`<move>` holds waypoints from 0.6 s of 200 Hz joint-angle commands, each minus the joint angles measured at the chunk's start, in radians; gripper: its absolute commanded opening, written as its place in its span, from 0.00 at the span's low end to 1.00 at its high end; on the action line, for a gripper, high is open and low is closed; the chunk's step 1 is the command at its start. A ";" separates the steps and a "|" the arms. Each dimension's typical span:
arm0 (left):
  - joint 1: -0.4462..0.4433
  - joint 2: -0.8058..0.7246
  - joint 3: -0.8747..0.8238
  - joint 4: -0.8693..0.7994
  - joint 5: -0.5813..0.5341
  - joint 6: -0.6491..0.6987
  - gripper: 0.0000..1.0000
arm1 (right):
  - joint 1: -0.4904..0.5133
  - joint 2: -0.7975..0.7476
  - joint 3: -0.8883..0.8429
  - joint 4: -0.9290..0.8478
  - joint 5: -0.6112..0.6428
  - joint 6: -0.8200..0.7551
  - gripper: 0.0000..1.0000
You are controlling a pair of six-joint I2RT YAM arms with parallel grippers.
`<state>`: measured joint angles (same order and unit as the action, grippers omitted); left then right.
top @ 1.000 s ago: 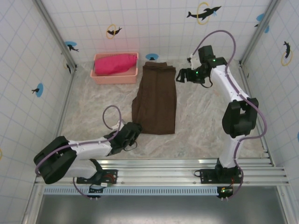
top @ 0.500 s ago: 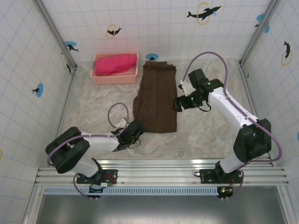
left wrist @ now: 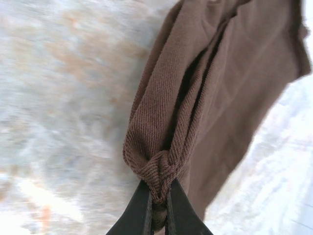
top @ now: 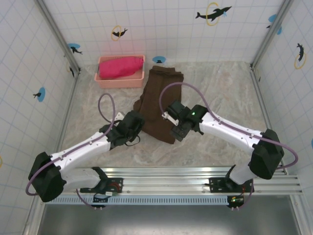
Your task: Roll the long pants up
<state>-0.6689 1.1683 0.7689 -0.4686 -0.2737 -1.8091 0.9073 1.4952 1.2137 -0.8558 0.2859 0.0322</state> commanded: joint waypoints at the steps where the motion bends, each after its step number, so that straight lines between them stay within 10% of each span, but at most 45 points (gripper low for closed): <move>1: 0.036 0.019 0.029 -0.189 0.033 0.026 0.00 | 0.056 -0.048 -0.028 0.062 0.170 -0.016 0.97; 120: 0.145 0.107 0.118 -0.275 0.055 0.076 0.00 | 0.502 -0.013 -0.199 0.210 0.341 0.293 0.97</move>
<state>-0.5415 1.2724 0.8433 -0.6769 -0.2108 -1.7527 1.3529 1.4300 1.0199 -0.6971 0.5358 0.2268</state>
